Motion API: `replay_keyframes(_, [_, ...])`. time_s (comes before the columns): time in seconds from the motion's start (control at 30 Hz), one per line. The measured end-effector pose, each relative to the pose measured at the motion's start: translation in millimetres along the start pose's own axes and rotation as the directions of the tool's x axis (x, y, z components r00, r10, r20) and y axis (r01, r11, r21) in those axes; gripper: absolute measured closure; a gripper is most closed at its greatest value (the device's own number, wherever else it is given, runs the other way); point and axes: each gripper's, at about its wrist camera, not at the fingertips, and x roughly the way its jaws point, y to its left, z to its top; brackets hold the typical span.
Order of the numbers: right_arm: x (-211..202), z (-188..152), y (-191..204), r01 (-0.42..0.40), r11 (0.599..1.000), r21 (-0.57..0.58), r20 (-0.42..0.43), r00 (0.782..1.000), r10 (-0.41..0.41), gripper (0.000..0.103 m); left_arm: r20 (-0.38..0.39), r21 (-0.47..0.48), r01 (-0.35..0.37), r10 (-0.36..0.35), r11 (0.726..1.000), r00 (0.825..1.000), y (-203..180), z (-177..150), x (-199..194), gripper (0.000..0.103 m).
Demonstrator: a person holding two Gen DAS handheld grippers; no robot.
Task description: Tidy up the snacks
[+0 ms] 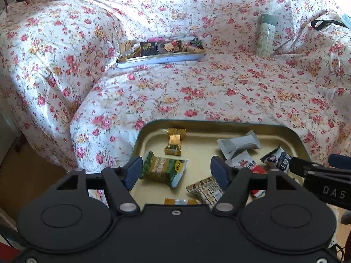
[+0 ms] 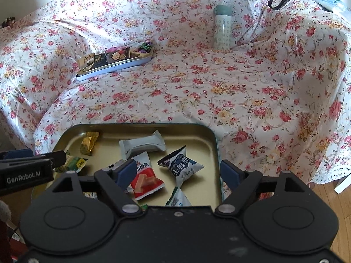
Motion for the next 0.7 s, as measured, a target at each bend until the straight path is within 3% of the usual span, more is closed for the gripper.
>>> replay_keyframes(0.7, [-2.9, -13.6, 4.6, 0.026, 0.998, -0.06, -0.006, 1.0, -0.027, 0.015, -0.041, -0.021, -0.005, 0.004, 1.0, 0.999, 4.0, -12.0, 0.4, 0.032])
